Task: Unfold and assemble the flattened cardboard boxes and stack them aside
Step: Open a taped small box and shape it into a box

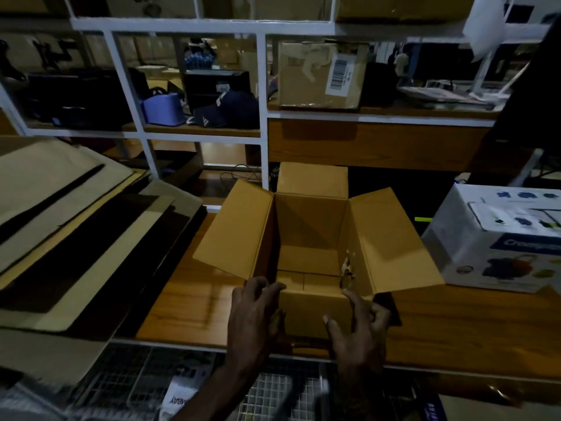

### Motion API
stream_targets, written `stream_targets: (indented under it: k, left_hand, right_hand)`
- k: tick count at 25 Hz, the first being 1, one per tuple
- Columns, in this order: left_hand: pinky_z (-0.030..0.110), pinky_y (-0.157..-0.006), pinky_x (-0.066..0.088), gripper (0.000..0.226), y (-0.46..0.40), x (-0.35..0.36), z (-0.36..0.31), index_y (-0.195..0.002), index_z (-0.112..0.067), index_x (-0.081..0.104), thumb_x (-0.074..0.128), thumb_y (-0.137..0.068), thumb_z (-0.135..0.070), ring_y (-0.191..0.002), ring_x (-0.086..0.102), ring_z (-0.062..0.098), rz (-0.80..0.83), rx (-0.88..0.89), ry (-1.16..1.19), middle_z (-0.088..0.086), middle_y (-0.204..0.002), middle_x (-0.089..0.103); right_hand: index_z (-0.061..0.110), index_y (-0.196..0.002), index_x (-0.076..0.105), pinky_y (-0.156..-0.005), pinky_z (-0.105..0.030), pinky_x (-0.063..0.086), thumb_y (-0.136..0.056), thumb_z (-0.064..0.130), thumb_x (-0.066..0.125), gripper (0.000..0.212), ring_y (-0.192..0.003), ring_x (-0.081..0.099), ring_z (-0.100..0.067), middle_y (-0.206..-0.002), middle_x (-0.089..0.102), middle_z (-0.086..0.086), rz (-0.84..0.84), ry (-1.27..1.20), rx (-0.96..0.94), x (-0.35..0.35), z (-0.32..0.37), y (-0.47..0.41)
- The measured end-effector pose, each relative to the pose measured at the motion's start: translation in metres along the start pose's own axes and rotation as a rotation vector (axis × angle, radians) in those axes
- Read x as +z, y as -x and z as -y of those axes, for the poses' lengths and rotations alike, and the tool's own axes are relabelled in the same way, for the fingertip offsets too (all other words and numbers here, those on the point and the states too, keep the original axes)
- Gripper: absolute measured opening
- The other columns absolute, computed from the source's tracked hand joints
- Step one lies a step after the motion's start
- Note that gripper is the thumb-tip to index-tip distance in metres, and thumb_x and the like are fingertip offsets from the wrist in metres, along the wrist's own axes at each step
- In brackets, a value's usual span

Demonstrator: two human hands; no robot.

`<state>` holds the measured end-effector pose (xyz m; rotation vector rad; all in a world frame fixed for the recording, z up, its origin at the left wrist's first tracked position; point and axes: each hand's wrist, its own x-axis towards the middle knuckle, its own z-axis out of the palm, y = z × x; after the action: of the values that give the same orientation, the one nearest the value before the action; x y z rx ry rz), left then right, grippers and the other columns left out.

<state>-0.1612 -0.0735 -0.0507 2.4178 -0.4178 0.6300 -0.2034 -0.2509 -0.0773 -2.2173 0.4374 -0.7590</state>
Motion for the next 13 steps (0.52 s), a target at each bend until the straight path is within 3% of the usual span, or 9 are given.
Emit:
stream_targets:
  k: [6,13]
  left_hand:
    - [0.028,-0.071,0.041,0.056,0.005,-0.083,0.045,-0.118,-0.028,0.064,0.085,-0.069,-0.013,-0.102,0.044,0.018,-0.083,0.063,0.074,-0.003,-0.121,0.048]
    - [0.028,-0.067,0.042,0.053,0.017,-0.197,0.105,-0.115,-0.029,0.064,0.085,-0.068,-0.015,-0.097,0.038,0.011,-0.155,0.136,0.139,-0.005,-0.118,0.047]
  right_hand:
    - [0.027,-0.125,0.062,-0.079,-0.037,0.049,-0.068,0.016,0.089,0.065,-0.104,0.050,-0.035,-0.125,0.039,-0.014,-0.120,0.006,-0.046,0.017,0.085,0.047]
    - [0.027,-0.127,0.060,-0.088,-0.057,0.053,-0.071,0.016,0.087,0.063,-0.103,0.049,-0.040,-0.125,0.033,-0.011,-0.216,-0.049,-0.023,0.039,0.198,0.123]
